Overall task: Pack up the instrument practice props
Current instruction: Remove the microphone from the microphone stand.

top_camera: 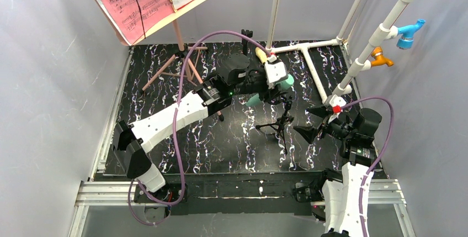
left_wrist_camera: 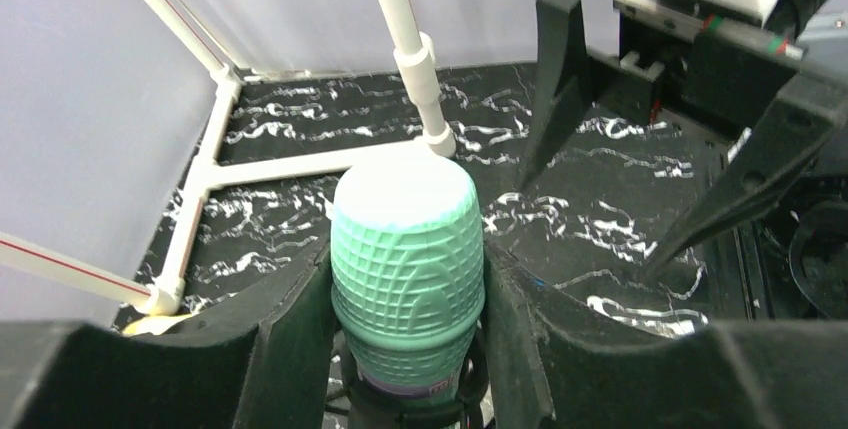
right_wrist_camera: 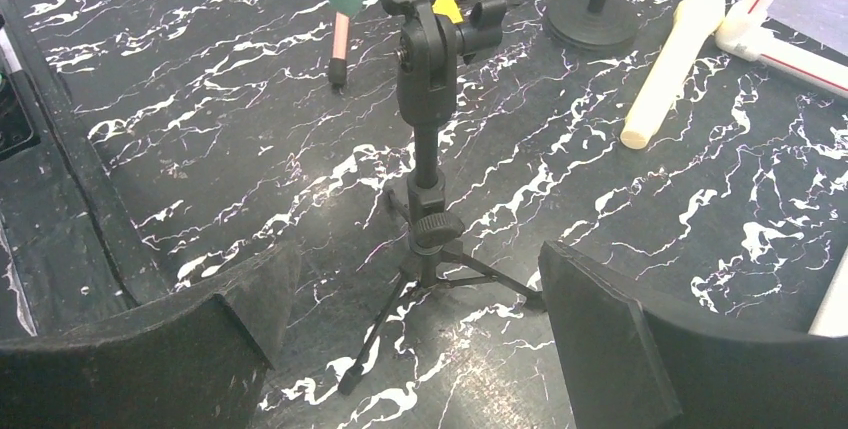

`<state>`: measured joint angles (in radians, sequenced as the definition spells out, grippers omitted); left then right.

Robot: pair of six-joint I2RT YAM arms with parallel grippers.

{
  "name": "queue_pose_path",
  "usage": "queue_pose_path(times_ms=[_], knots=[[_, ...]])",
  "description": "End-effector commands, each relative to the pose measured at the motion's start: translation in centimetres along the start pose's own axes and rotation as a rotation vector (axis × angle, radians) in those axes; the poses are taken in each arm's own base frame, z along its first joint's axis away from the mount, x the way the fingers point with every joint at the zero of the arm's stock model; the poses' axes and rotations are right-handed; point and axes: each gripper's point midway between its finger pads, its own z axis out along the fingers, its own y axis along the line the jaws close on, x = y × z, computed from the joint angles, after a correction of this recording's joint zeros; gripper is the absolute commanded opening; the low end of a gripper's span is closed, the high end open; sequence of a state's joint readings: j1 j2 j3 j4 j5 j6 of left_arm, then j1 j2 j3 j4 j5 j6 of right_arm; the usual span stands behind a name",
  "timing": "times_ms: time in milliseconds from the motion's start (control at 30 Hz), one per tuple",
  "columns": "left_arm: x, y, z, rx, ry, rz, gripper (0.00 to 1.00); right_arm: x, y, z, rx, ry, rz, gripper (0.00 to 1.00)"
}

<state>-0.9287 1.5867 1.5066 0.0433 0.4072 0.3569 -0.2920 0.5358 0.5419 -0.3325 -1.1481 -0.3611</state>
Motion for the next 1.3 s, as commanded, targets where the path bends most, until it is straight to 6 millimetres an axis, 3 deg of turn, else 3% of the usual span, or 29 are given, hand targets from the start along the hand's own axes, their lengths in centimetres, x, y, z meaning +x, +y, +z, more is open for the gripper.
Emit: queue_pose_path(times_ms=[0,233,267,367,500,567,633,833,1033,1133,1267], knots=[[-6.7,1.9,-0.9,-0.069,-0.132,0.058,0.01,-0.7,-0.1,-0.1,0.009,-0.021,-0.034,0.98],[-14.0,3.5,-2.4,-0.112,-0.274,0.083,0.0,-0.6,-0.2,-0.1,0.012,-0.021,-0.032,0.99],[-17.0,3.9,-3.2,-0.113,-0.337,0.079,0.0,-0.7,-0.2,-0.2,0.013,-0.022,-0.032,0.98],[-22.4,4.2,-4.4,-0.103,-0.459,0.089,0.0,-0.7,-0.2,-0.2,0.014,-0.022,-0.029,0.98],[-25.9,3.7,-7.2,-0.104,-0.551,0.042,0.0,-0.9,0.0,-0.3,0.009,-0.019,-0.034,0.98],[-25.9,2.5,-9.3,-0.085,-0.578,-0.091,0.0,-1.8,1.0,-1.0,-0.01,0.027,-0.103,0.98],[-25.0,1.8,-10.2,-0.077,-0.575,-0.2,0.0,-3.1,1.8,-1.4,-0.039,0.038,-0.115,0.98],[-22.6,3.2,-11.1,-0.198,-0.6,-0.519,0.0,-9.5,3.0,-2.2,-0.083,-0.006,-0.146,0.98],[-21.3,3.4,-9.2,-0.183,-0.601,-0.69,0.0,-16.0,5.2,-2.6,-0.21,-0.105,0.004,0.98],[-20.3,3.6,-8.1,-0.191,-0.581,-0.708,0.0,-17.9,6.4,-3.1,-0.259,-0.113,0.077,0.99],[-19.3,3.7,-7.0,-0.19,-0.567,-0.743,0.0,-19.1,7.5,-3.6,-0.295,-0.102,0.165,0.99]])
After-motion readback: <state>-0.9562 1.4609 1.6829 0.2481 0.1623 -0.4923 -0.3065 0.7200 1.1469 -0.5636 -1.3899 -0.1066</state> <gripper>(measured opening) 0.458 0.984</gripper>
